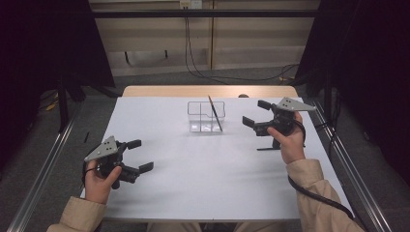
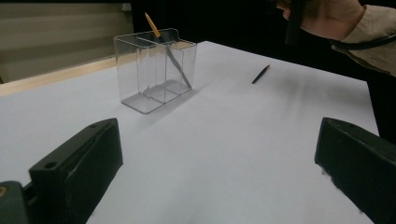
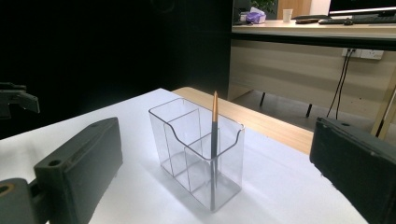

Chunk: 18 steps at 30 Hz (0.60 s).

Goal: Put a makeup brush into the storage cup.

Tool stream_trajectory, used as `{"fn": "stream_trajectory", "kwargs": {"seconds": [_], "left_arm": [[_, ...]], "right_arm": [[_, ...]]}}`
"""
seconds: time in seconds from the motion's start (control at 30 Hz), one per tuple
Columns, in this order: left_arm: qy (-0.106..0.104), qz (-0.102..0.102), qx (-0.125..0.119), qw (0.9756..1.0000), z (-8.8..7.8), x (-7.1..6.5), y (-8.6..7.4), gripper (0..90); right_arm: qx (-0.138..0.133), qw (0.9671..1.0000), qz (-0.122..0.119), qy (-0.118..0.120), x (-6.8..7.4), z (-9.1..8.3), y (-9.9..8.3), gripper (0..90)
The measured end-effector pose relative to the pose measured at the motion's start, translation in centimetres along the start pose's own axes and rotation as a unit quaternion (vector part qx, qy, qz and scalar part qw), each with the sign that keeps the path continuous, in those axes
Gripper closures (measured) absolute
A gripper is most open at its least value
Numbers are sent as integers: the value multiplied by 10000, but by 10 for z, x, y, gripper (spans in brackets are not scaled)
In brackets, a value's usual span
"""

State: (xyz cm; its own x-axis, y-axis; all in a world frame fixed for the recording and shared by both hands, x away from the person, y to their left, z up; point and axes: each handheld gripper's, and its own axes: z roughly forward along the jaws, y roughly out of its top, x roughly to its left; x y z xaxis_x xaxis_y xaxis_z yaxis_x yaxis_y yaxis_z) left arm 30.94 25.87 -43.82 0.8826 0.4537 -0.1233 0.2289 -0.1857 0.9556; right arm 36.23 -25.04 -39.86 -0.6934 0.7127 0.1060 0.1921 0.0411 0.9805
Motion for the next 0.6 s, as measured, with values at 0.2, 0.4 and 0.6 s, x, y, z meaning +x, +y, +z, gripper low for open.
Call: {"fn": "stream_trajectory", "kwargs": {"seconds": [0.2,0.4,0.6], "left_arm": [[-10,9,-9,10000,0,-1,0,8],[-6,1,-26,10000,0,-2,1,8],[-1,22,2,10000,1,-1,1,8]], "right_arm": [[45,10000,-12,-26,-1,-7,-4,19],[49,10000,-42,-57,-1,-14,-6,19],[20,9999,-62,-90,-2,-20,-7,19]]}}
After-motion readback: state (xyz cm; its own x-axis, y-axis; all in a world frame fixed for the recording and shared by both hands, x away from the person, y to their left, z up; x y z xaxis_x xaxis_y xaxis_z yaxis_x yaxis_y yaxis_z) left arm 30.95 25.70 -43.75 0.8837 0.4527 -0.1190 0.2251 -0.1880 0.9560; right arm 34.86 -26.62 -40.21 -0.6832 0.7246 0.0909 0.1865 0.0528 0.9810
